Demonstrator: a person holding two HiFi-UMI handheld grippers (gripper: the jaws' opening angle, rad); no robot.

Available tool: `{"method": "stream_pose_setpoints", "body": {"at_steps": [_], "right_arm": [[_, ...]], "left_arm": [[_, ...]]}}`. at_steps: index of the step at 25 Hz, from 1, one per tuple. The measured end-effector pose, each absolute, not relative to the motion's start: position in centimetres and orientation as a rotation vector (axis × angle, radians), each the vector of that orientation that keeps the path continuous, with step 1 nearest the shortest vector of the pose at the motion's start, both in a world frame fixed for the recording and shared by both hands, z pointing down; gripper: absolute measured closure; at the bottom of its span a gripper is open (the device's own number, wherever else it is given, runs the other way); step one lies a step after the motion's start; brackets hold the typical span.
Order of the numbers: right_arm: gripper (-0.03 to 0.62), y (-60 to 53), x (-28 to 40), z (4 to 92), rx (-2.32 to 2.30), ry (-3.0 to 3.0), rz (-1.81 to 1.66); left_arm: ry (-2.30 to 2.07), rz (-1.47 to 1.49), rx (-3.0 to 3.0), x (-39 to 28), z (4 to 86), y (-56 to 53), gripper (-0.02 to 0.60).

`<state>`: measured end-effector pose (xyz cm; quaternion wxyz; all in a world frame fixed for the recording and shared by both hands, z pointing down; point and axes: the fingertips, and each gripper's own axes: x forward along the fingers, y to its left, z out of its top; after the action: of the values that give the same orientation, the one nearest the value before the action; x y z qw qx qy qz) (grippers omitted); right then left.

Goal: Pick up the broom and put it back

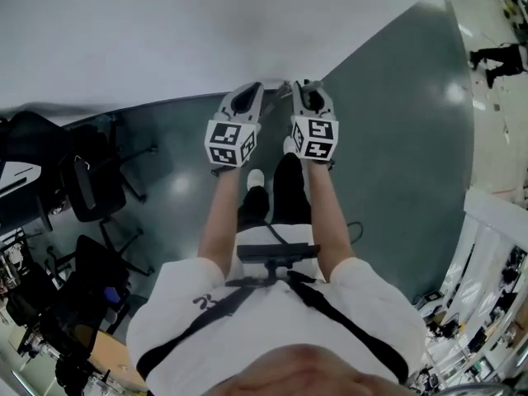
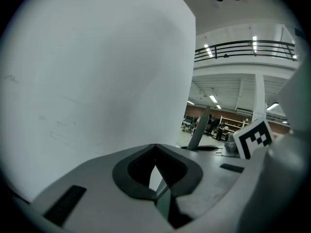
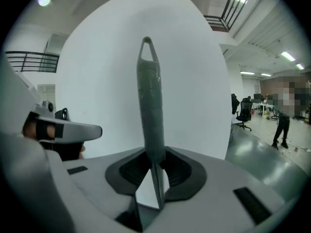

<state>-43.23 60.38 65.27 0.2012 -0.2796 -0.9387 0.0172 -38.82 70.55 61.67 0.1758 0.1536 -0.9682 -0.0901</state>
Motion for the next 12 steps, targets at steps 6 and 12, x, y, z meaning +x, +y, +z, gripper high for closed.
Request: {"method": "stream_pose_setpoints", "body": {"at_steps": [6, 12], "right_arm": [[0.501, 59.7, -41.1, 53.4, -0.831, -2.807, 0.075], [0.503, 59.1, -37.8, 43.2, -0.891, -2.954, 0.118]], "left_arm": [[-2.87, -0.216, 0.439, -36.4, 53.4, 70.4, 0.571], [-2.981, -0.177, 0.445, -33.7, 45.0, 70.5, 0.571]]}}
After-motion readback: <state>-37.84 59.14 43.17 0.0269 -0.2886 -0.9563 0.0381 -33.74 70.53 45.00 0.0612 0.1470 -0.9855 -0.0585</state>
